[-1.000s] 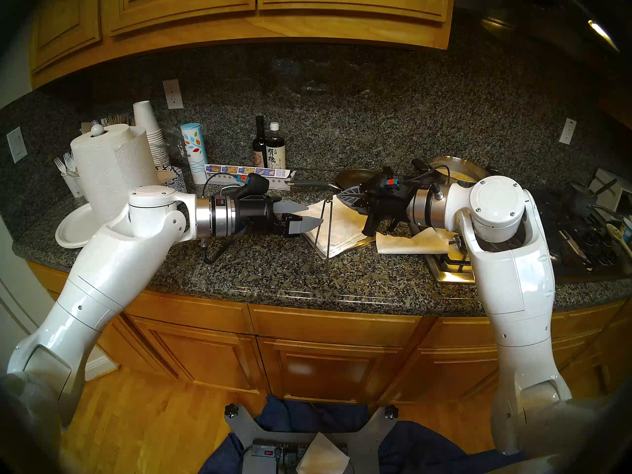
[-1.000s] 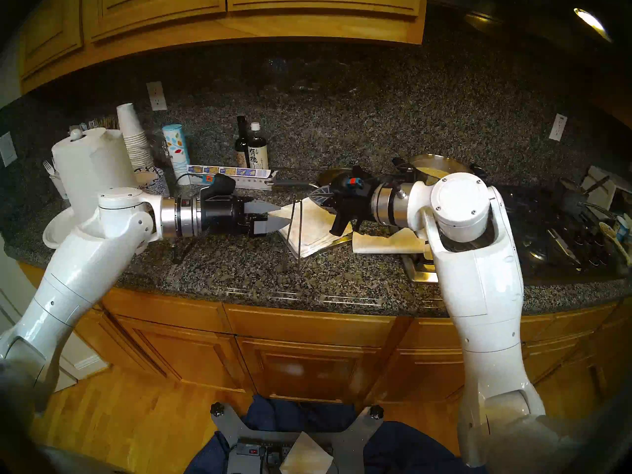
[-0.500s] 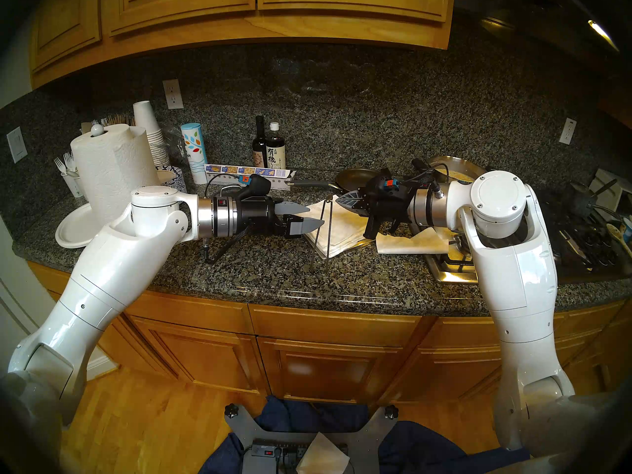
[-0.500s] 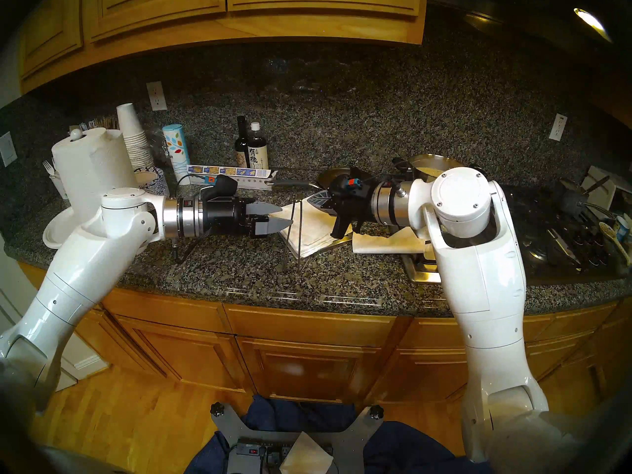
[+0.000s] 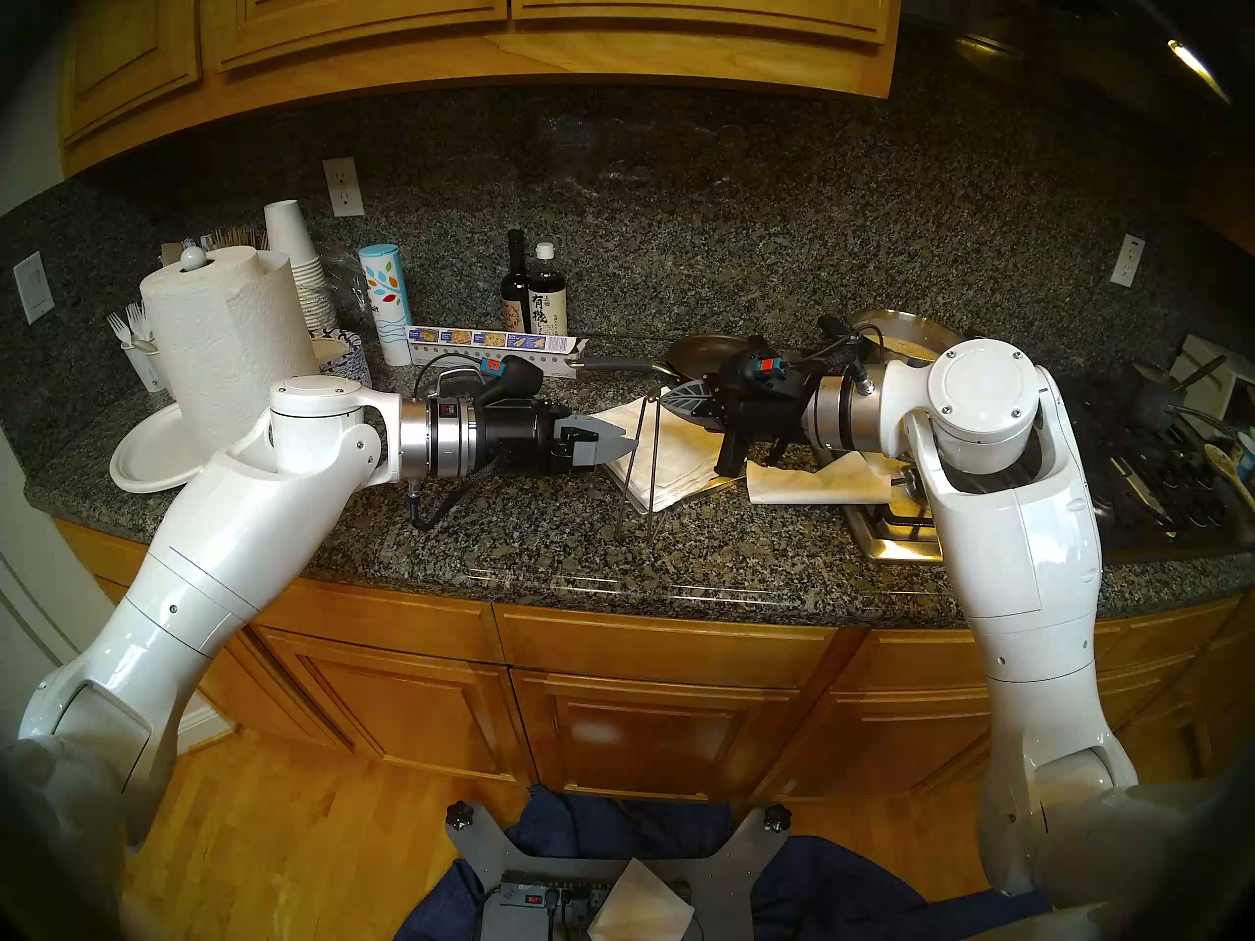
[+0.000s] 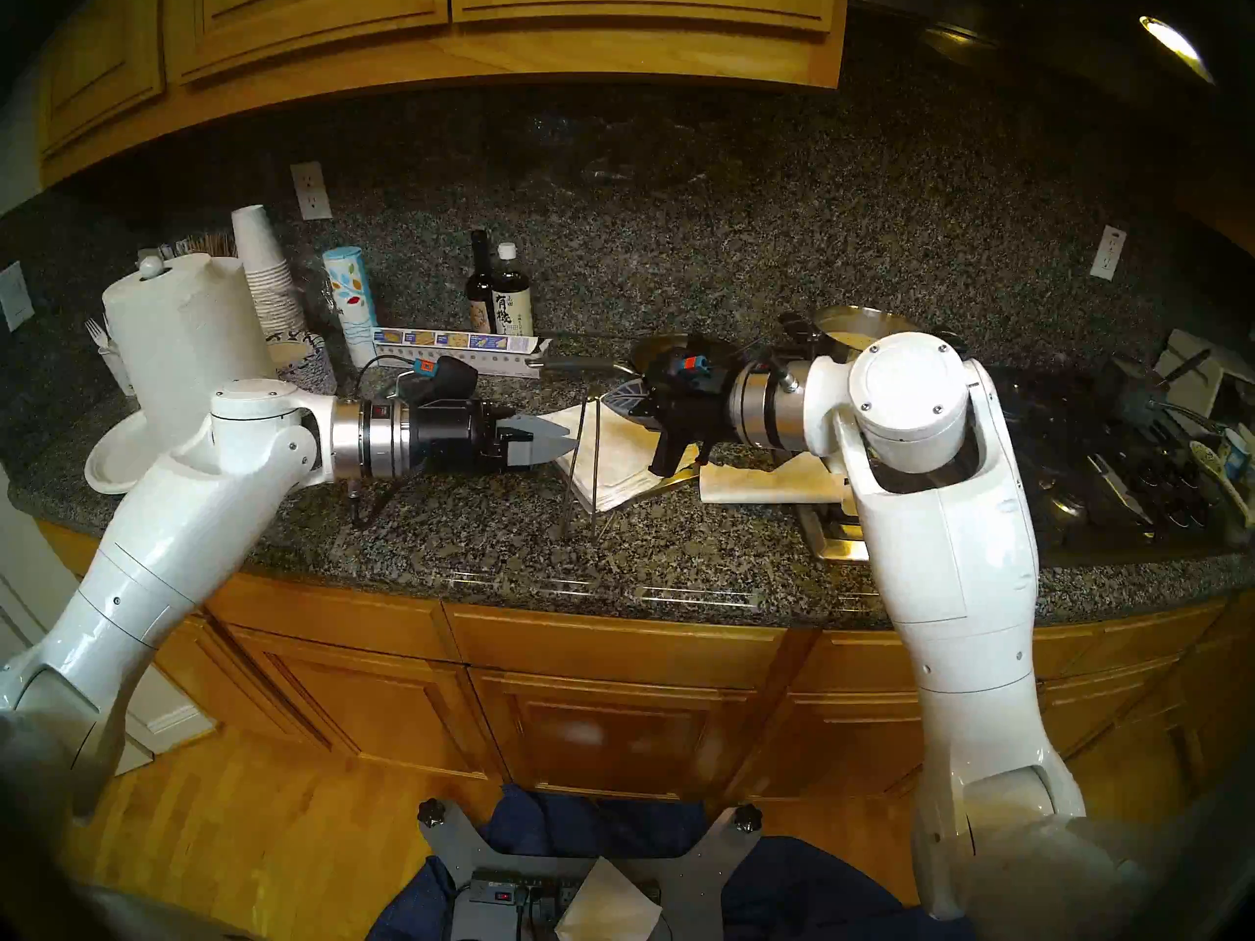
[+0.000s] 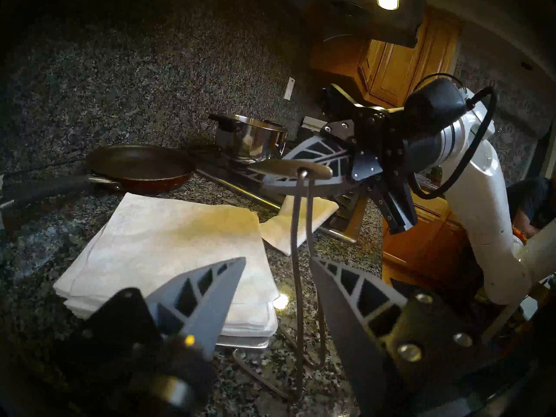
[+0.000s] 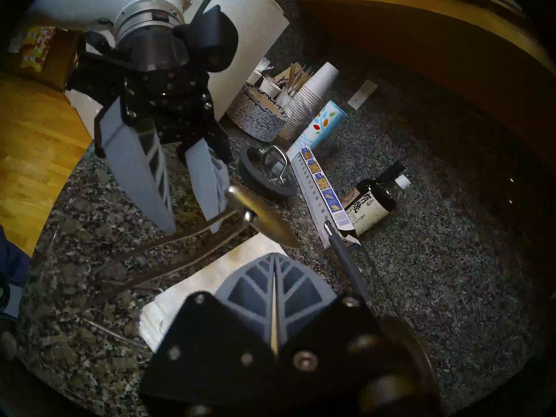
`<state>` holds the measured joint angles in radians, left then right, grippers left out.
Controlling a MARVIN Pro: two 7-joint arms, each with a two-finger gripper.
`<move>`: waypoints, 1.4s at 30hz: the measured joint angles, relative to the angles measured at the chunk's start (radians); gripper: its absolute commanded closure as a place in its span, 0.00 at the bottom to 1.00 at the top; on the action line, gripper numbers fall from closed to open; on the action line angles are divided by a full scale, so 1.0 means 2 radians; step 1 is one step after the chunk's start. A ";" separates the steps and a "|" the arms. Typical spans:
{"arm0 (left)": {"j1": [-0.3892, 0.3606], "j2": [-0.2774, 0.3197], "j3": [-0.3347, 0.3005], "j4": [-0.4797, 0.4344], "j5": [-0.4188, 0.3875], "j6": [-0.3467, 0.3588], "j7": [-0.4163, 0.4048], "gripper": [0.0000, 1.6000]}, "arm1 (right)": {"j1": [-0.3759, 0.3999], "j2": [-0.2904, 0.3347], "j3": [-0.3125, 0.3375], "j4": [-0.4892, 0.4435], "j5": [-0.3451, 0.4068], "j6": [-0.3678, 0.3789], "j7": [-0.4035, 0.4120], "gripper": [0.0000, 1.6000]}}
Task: Take napkin out of napkin holder
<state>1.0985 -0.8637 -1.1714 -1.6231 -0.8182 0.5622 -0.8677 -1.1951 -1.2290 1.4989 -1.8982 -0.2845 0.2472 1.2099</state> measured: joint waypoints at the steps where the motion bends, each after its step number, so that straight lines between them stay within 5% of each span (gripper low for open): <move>1: 0.000 0.000 0.000 0.000 0.000 0.000 0.000 0.40 | 0.000 -0.001 -0.001 0.000 0.000 0.000 0.000 1.00; 42: -0.071 -0.047 0.042 0.077 0.053 0.001 -0.004 0.32 | 0.031 -0.019 0.004 0.069 -0.035 -0.030 -0.022 1.00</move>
<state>0.9558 -0.9585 -1.0866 -1.4683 -0.7118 0.5635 -0.8764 -1.1338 -1.2661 1.5067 -1.7602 -0.3541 0.1877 1.1669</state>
